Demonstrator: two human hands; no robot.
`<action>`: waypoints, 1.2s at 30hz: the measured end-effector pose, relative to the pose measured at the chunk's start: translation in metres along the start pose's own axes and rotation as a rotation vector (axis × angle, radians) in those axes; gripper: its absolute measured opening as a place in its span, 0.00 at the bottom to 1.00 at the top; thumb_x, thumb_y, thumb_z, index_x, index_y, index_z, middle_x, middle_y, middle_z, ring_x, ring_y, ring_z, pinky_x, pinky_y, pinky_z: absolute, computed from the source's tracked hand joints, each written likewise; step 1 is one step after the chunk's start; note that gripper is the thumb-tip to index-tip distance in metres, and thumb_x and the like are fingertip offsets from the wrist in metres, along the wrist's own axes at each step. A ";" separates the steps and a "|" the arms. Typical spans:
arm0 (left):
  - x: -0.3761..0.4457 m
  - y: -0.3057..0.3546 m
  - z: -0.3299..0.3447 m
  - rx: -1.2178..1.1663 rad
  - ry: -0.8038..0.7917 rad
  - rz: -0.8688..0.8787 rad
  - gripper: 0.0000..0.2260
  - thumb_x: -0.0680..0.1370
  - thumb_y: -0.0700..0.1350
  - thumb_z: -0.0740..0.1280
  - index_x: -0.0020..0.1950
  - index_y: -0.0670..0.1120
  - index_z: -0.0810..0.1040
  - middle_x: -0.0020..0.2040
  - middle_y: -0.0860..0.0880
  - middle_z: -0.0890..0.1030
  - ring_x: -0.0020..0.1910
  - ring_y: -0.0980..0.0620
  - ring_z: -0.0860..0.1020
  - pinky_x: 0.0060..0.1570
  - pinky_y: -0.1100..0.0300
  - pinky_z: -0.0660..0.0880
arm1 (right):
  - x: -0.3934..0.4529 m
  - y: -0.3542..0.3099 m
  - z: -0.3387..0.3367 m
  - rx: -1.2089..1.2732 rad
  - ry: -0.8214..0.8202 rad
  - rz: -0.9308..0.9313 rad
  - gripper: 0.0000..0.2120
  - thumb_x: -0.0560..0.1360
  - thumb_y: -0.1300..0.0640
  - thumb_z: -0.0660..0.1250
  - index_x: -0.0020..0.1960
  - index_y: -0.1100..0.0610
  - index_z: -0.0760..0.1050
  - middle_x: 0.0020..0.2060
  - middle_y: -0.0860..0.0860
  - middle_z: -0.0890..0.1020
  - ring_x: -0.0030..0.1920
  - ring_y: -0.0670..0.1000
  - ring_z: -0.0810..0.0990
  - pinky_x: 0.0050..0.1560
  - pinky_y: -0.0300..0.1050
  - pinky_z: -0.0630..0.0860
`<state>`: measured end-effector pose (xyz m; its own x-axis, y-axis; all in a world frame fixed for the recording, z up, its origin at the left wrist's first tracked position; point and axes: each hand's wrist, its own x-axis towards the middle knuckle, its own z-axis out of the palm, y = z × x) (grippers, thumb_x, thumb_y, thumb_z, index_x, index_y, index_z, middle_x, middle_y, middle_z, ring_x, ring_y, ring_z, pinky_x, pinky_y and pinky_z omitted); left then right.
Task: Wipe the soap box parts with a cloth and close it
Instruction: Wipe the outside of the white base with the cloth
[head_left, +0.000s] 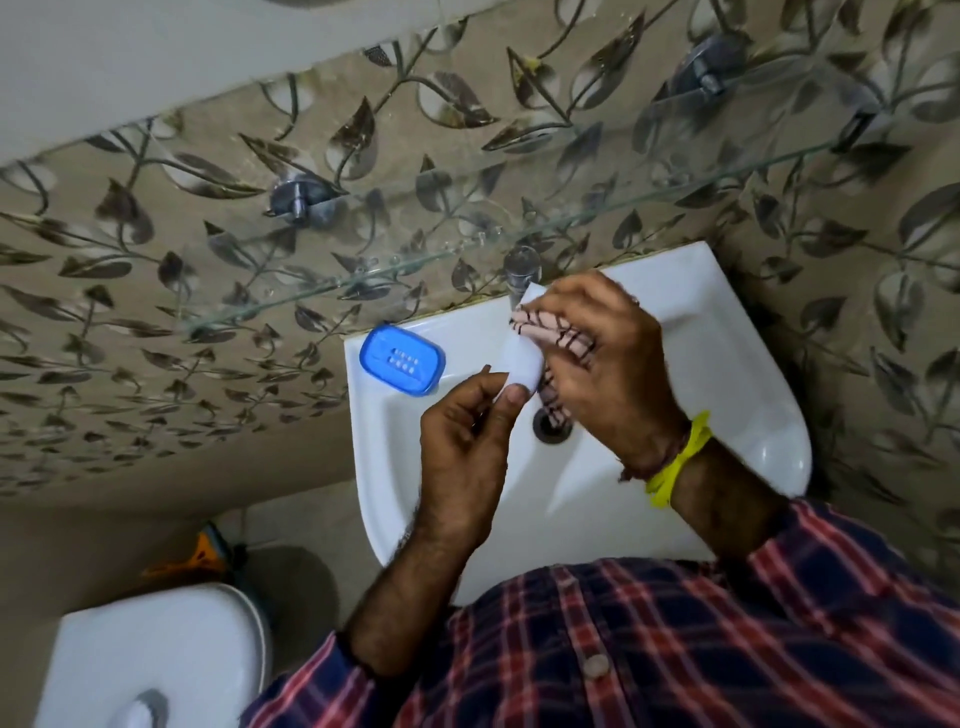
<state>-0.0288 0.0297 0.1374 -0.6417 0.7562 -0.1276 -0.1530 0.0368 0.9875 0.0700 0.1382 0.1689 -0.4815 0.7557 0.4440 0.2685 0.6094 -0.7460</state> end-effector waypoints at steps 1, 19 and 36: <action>0.000 0.000 -0.002 -0.024 -0.005 0.003 0.06 0.76 0.42 0.73 0.46 0.52 0.88 0.48 0.51 0.87 0.54 0.52 0.83 0.57 0.60 0.77 | -0.006 -0.003 0.001 -0.008 -0.028 -0.018 0.10 0.73 0.65 0.71 0.53 0.62 0.84 0.50 0.56 0.82 0.52 0.55 0.82 0.54 0.52 0.79; -0.005 -0.011 -0.011 -0.072 -0.071 0.024 0.07 0.75 0.49 0.73 0.48 0.48 0.86 0.50 0.46 0.87 0.56 0.47 0.82 0.59 0.55 0.77 | -0.003 -0.002 0.005 -0.067 -0.017 0.016 0.11 0.71 0.64 0.72 0.52 0.58 0.85 0.49 0.53 0.82 0.52 0.58 0.79 0.54 0.52 0.77; -0.005 -0.007 -0.015 -0.007 -0.110 0.015 0.04 0.77 0.46 0.74 0.52 0.50 0.85 0.49 0.49 0.87 0.49 0.51 0.84 0.50 0.58 0.79 | -0.004 0.006 0.005 0.458 -0.173 0.311 0.12 0.71 0.65 0.77 0.53 0.63 0.82 0.52 0.55 0.85 0.58 0.49 0.83 0.62 0.42 0.78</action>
<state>-0.0361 0.0156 0.1293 -0.5581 0.8236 -0.1013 -0.1496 0.0203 0.9885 0.0696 0.1374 0.1604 -0.5775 0.8088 0.1107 0.0491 0.1697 -0.9843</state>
